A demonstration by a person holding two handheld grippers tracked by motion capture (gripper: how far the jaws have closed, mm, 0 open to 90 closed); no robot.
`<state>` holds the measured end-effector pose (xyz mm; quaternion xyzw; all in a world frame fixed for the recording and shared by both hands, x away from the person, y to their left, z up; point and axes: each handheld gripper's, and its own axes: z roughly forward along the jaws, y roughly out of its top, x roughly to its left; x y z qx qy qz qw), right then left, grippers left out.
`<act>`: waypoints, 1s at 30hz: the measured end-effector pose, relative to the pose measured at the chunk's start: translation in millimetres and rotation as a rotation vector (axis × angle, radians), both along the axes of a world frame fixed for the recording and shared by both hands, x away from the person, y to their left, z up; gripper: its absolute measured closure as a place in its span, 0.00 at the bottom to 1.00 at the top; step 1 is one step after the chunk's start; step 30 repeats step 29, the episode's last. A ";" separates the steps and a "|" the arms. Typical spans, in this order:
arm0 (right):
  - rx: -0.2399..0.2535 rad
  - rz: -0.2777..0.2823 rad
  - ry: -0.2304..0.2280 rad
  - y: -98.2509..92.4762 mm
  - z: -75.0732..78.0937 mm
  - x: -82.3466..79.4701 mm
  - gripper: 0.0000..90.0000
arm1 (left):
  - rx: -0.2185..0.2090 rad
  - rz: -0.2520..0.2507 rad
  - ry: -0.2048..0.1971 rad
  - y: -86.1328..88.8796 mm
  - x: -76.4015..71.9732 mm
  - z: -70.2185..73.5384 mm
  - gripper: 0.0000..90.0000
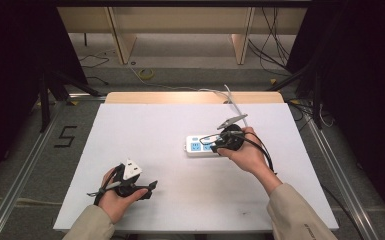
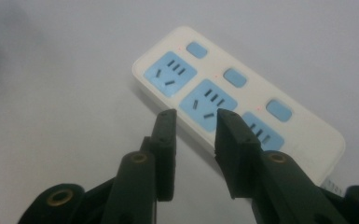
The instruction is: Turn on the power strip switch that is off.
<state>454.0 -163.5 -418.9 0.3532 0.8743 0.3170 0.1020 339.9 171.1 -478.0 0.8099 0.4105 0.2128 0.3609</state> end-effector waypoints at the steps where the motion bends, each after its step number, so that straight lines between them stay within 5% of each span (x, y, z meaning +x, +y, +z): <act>1: 0.010 0.001 -0.003 -3.6 -0.6 -3.1 0.76 | 0.001 0.000 0.002 0.1 0.0 0.0 0.22; 18: 0.128 -0.071 -0.044 -62.7 -16.8 -53.6 0.66 | 0.001 0.004 0.003 0.5 0.2 -0.8 0.22; 30: 0.128 -0.078 -0.066 -78.6 -30.4 -70.8 0.60 | 0.006 0.009 0.011 1.4 2.0 -2.1 0.22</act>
